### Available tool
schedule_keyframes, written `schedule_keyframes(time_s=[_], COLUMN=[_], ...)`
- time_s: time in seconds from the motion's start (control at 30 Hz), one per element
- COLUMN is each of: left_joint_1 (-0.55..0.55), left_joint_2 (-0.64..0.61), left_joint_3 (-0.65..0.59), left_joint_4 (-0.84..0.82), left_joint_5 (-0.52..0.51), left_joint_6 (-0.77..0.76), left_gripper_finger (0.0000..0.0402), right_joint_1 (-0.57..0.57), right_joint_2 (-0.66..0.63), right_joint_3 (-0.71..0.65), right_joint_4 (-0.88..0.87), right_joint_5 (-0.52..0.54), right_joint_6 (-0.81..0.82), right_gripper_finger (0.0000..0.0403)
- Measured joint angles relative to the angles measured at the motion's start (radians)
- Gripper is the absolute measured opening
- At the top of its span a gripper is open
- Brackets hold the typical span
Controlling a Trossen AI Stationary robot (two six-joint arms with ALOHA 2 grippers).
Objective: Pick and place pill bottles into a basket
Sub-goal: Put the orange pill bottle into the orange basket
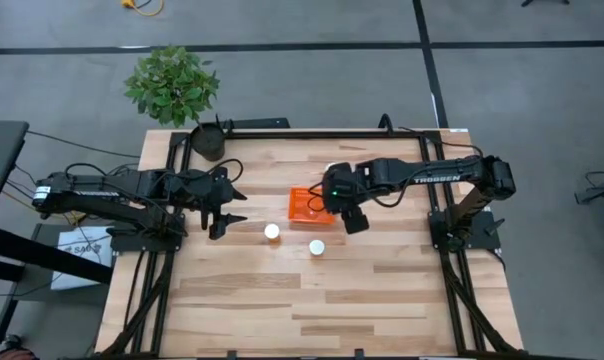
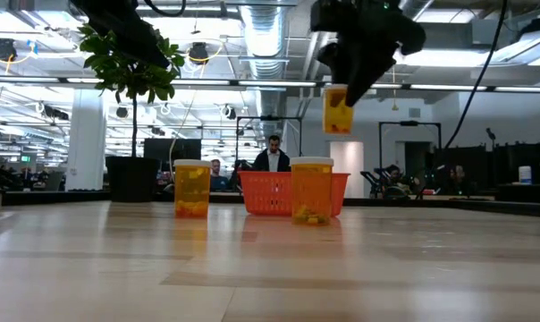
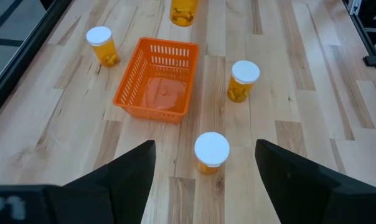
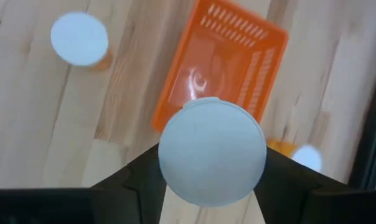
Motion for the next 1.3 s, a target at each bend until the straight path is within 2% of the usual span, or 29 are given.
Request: schedule_keyframes(time_s=[0.13,0.37,0.57,0.67,0.87,1.13,1.3], left_joint_1=[0.0,0.0,0.0,0.0,0.0,0.0,0.0], left_joint_2=[0.0,0.0,0.0,0.0,0.0,0.0,0.0], left_joint_3=[0.0,0.0,0.0,0.0,0.0,0.0,0.0], left_joint_4=[0.0,0.0,0.001,0.001,0.001,0.002,0.002], left_joint_5=[0.0,0.0,0.0,0.0,0.0,0.0,0.001], left_joint_6=[0.0,0.0,0.0,-0.008,-0.015,-0.017,-0.017], left_gripper_finger=[0.0265,0.0265,0.0265,0.0265,0.0265,0.0265,0.0265], right_joint_1=[-0.007,-0.045,-0.063,-0.065,-0.073,-0.093,-0.098], right_joint_2=[0.009,0.107,0.18,0.183,0.182,0.229,0.264], right_joint_3=[0.001,0.013,0.058,0.058,0.058,0.056,0.056], right_joint_4=[0.051,0.049,0.057,0.059,0.087,0.108,0.117], right_joint_5=[0.0,-0.005,-0.085,-0.109,-0.129,-0.175,-0.187], right_joint_6=[-0.029,-0.029,-0.05,-0.066,-0.114,-0.144,-0.16], right_gripper_finger=[0.0183,0.0209,0.0182,0.0184,0.0214,0.0185,0.0206])
